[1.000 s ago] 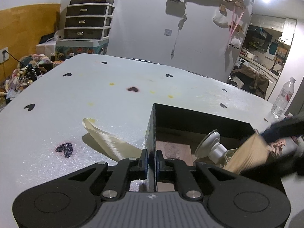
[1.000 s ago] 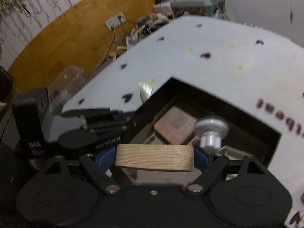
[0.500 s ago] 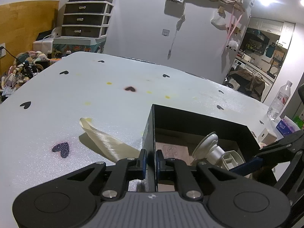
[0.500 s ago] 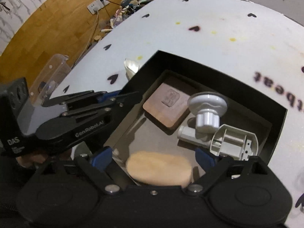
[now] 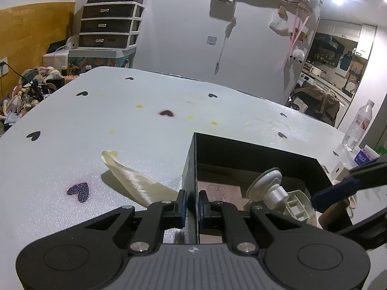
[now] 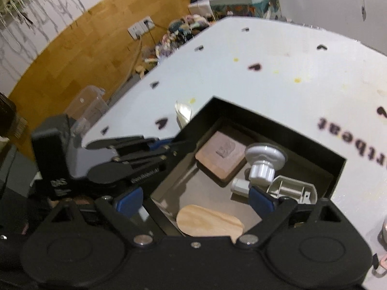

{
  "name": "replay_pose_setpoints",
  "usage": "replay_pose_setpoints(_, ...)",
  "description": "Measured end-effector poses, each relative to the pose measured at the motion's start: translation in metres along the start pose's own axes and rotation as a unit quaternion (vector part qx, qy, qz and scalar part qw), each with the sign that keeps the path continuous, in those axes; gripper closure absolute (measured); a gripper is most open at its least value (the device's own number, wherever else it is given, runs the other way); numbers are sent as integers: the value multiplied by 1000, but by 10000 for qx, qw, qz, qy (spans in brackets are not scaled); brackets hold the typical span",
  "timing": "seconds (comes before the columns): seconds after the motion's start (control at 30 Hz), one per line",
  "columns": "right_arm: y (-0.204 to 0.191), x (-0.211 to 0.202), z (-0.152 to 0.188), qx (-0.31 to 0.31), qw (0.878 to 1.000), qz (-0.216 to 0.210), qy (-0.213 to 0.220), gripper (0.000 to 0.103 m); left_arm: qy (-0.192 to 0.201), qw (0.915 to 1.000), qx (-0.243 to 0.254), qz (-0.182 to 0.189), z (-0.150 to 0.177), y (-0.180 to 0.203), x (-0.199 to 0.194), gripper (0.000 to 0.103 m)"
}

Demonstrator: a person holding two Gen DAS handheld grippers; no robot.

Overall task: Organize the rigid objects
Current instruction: 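Move the right tool to the pink eyelash curler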

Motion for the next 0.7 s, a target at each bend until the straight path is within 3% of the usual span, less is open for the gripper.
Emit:
replay_pose_setpoints(0.23,26,-38,-15,319,9972,118,663,8,-4,10000,18,-60,0,2,0,93)
replay_pose_setpoints(0.4,68,-63,-18,807,9892,507,1116,8,1,9999,39,-113,1,3,0,93)
replay_pose_setpoints(0.57,122,-82,-9,1476,9730,1027,1450,8,4,9999,58,-150,1,4,0,93)
replay_pose_setpoints(0.7,171,-90,8,2127,9512,1556,1604,8,2,9997,121,-203,1,5,0,93)
Point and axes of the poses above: each gripper's, at about its wrist camera, not at the fingertips, and x roughly the way its jaws point, y to its right, z to its underside, the point moved 10 cm from there along x, roughly the way its jaws point, and after that the axes turned 11 degrees about z, right-handed, at the moved point
